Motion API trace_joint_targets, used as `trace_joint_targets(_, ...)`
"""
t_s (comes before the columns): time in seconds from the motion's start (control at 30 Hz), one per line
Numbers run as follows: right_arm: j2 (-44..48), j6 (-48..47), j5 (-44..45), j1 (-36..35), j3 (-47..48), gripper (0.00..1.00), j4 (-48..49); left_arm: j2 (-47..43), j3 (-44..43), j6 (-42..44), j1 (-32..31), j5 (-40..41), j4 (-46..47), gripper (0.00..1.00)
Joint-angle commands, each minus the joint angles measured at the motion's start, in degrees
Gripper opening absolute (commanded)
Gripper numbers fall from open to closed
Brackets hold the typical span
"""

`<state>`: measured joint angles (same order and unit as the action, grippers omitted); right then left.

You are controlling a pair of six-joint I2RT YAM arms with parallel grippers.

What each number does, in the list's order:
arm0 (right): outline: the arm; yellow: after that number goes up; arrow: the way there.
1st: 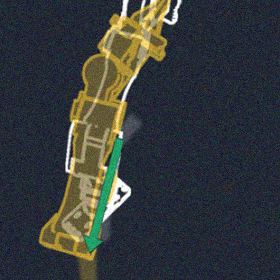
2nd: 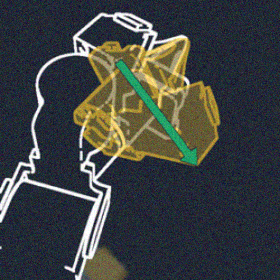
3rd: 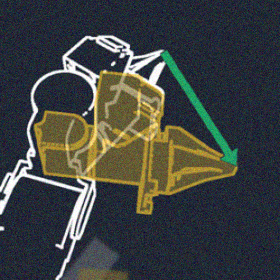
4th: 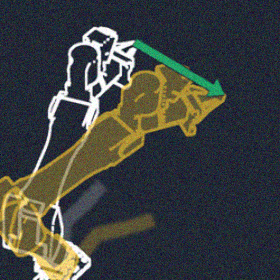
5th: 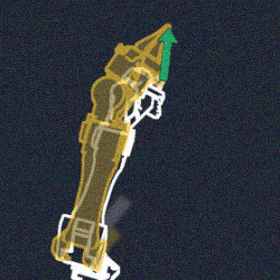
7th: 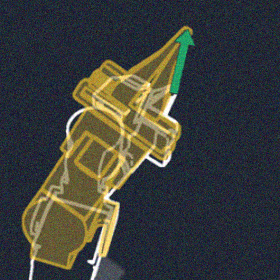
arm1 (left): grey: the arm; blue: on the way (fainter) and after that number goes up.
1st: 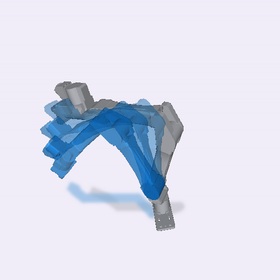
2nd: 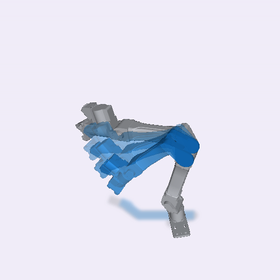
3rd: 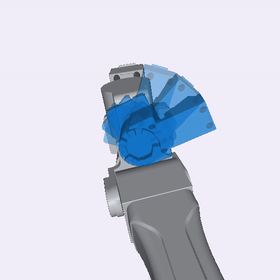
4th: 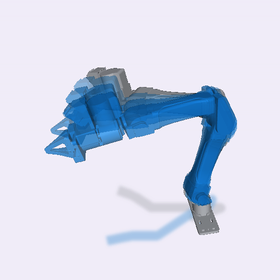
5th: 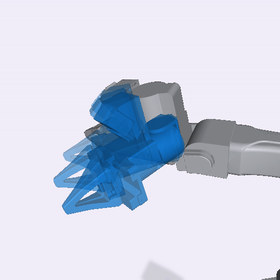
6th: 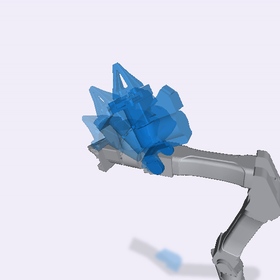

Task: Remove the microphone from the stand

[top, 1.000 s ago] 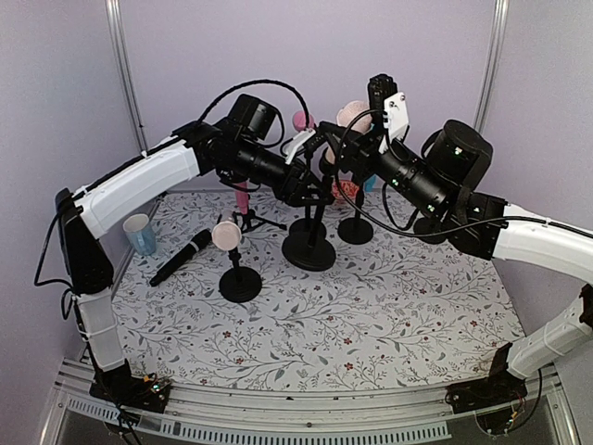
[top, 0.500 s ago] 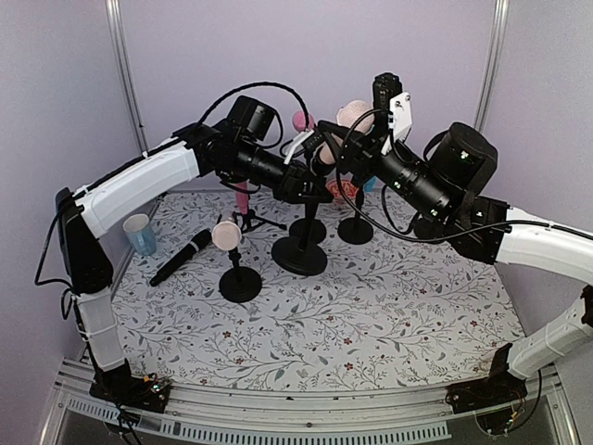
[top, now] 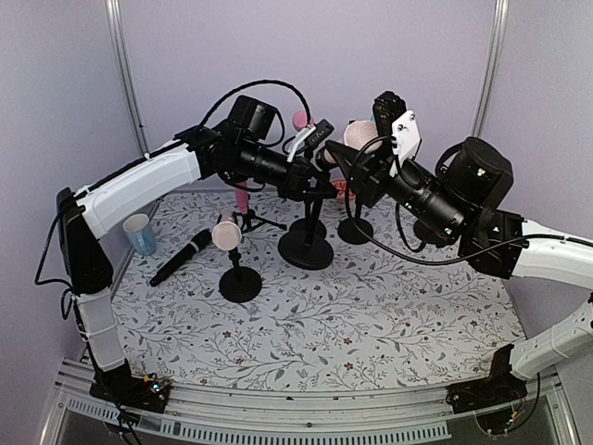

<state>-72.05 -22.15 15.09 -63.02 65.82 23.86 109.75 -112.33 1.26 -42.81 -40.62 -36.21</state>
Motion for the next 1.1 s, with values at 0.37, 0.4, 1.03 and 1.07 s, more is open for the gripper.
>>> trace_joint_targets(0.37, 16.2, -0.4, -3.9, -1.4, 3.0, 0.0, -0.3, 5.6, 2.3, -2.3, 1.9, 6.8, 1.9, 0.0)
trace_joint_targets(0.4, 16.7, -0.3, -3.6, -1.4, 3.0, 0.0, -0.5, 5.6, 2.9, -2.2, 1.7, 7.0, 2.6, 0.0)
trace_joint_targets(1.03, 21.7, 1.2, -0.4, -1.4, 3.0, 0.0, -9.3, 5.0, 15.5, -1.1, 1.3, 12.3, 16.4, 0.0)
trace_joint_targets(1.07, 21.7, 1.3, -0.3, -1.5, 3.0, 0.0, -9.3, 5.4, 15.6, -1.3, 1.2, 12.1, 16.7, 0.0)
